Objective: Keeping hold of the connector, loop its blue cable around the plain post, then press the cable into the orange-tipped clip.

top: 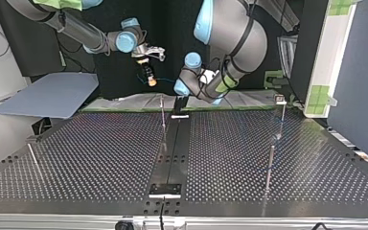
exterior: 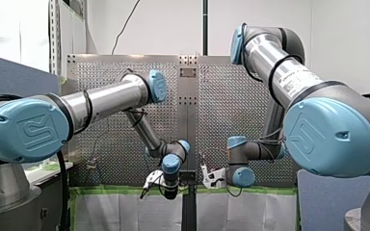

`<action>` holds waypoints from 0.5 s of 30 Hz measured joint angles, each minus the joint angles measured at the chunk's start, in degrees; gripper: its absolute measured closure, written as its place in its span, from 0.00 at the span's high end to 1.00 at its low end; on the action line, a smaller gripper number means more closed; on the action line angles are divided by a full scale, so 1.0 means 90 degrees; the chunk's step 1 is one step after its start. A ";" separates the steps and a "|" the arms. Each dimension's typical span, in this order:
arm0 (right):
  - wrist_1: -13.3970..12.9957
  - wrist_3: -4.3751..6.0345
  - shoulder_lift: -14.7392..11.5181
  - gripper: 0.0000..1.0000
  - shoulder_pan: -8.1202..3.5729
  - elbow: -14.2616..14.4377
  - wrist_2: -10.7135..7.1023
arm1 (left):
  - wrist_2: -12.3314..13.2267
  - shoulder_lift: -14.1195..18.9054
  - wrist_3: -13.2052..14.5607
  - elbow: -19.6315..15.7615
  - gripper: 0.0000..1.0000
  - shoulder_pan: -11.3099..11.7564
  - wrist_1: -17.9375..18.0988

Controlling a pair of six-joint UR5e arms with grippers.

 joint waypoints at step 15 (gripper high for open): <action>0.0165 0.0089 -0.0006 0.00 -0.0217 0.0000 0.0332 | -0.0757 0.1040 -0.0263 -0.1042 0.00 -0.0190 0.1032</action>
